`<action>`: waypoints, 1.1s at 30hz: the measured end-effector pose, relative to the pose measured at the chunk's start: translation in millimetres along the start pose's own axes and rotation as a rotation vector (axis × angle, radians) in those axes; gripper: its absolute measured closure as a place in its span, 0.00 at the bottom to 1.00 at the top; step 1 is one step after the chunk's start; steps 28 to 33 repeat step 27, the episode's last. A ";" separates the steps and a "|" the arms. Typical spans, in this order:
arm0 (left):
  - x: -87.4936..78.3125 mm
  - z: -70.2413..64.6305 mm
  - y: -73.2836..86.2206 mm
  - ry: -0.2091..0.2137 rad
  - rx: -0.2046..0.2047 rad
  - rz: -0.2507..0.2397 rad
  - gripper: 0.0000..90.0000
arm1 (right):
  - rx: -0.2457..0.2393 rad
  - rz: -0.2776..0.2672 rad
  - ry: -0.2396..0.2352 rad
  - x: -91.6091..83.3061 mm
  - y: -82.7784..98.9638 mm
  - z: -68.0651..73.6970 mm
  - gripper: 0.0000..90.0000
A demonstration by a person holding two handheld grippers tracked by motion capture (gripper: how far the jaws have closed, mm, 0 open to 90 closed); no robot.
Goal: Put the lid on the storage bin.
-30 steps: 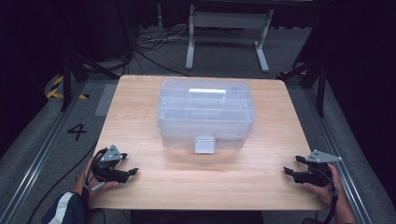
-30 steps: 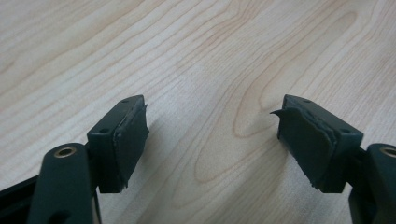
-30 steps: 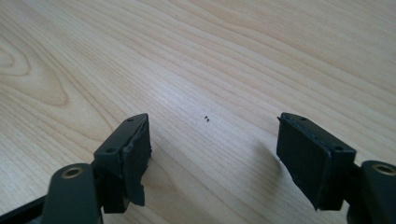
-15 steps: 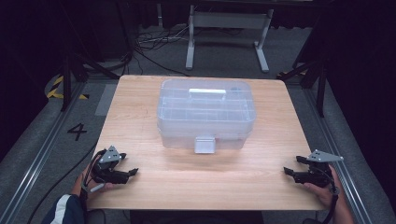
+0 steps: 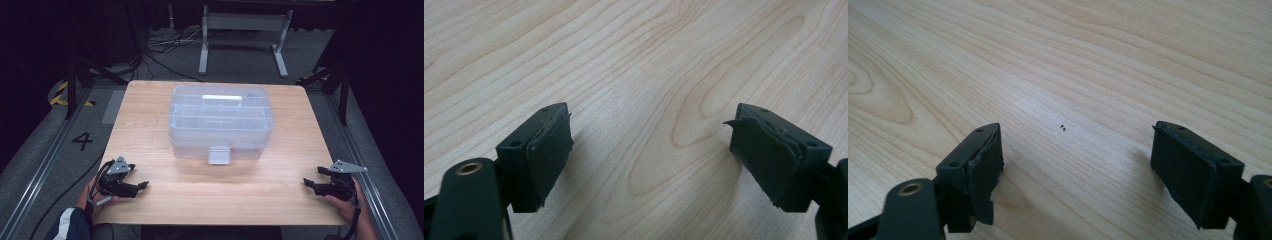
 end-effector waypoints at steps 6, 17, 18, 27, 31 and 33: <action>0.0 0.0 0.0 0.001 0.000 0.000 0.19 | 0.001 0.000 0.001 0.1 -0.1 -0.1 0.24; 0.1 0.0 0.1 0.002 0.005 0.004 0.18 | 0.002 0.002 0.003 0.4 -0.4 -0.4 0.24; 0.1 -0.1 0.1 0.002 0.006 0.003 0.18 | 0.002 0.002 0.003 0.4 -0.4 -0.5 0.23; 0.3 -0.1 0.2 -0.003 0.007 0.005 0.17 | 0.007 0.004 0.007 0.8 -0.6 -1.1 0.22; 0.3 -0.1 0.2 -0.003 0.007 0.005 0.17 | 0.007 0.004 0.007 0.8 -0.6 -1.1 0.22; 0.3 -0.1 0.2 -0.003 0.007 0.005 0.17 | 0.007 0.004 0.007 0.8 -0.6 -1.1 0.22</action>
Point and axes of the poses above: each handheld gripper's, and its own axes: x roughly forward along the jaws, y roughly out of its underside, z roughly to its left, the point moved 8 cm from there along x, roughly forward along the jaws, and after that the axes turned 13 degrees about z, right-handed, at the moved point
